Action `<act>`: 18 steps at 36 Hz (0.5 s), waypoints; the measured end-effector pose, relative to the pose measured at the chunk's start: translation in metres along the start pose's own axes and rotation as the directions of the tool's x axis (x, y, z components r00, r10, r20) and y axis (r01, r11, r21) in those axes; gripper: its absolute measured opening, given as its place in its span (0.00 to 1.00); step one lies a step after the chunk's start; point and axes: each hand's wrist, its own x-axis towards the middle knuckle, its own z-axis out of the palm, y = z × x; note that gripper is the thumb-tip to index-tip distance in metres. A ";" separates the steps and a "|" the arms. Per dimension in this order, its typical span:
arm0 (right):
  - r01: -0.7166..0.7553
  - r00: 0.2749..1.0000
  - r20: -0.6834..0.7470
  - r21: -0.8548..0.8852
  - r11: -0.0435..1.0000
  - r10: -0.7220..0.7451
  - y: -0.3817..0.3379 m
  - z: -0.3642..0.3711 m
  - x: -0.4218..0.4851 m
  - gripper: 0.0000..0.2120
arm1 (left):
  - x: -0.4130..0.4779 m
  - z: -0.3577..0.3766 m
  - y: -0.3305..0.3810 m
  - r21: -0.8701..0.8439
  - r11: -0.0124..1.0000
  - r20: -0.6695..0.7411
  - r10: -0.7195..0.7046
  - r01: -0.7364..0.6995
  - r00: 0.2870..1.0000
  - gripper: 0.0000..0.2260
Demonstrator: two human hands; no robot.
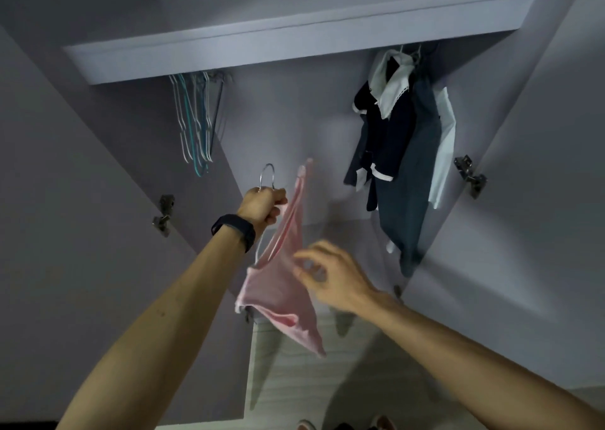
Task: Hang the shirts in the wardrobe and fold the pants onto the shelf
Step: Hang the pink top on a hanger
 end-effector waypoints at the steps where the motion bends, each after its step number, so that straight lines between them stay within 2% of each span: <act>1: -0.055 0.996 -0.074 0.012 0.998 0.055 0.006 -0.010 0.007 0.18 | -0.001 -0.003 0.001 0.079 0.997 0.037 0.024 -0.027 0.999 0.04; 3: -0.134 0.981 -0.141 -0.023 0.991 0.130 0.016 -0.033 0.023 0.20 | -0.005 -0.008 0.005 0.213 0.972 0.106 0.075 -0.096 0.992 0.04; 5: -0.169 0.977 -0.146 -0.099 0.981 0.154 0.022 -0.055 0.039 0.25 | -0.009 -0.013 0.013 0.276 0.947 0.166 0.124 -0.167 0.978 0.04; 9: -0.132 0.991 -0.056 -0.219 0.967 0.122 0.025 -0.083 0.064 0.27 | -0.019 -0.017 0.031 0.395 0.859 0.312 0.207 -0.324 0.927 0.10; 11: -0.112 0.990 0.054 -0.287 0.951 0.133 0.022 -0.090 0.069 0.22 | -0.022 -0.012 0.033 0.446 0.808 0.357 0.233 -0.384 0.905 0.11; 13: -0.078 0.986 0.108 -0.352 0.933 0.124 0.016 -0.094 0.074 0.09 | -0.025 -0.008 0.036 0.482 0.766 0.376 0.258 -0.426 0.890 0.09; 14: -0.064 0.987 0.114 -0.379 0.923 0.115 0.013 -0.098 0.076 0.08 | -0.025 -0.007 0.039 0.488 0.748 0.388 0.275 -0.449 0.880 0.09; 16: -0.063 0.986 0.114 -0.401 0.914 0.118 0.009 -0.104 0.080 0.11 | -0.025 -0.005 0.042 0.479 0.728 0.400 0.317 -0.491 0.860 0.07; 18: -0.072 0.989 0.090 -0.408 0.910 0.119 0.005 -0.112 0.083 0.11 | -0.021 -0.004 0.045 0.516 0.687 0.363 0.365 -0.511 0.857 0.06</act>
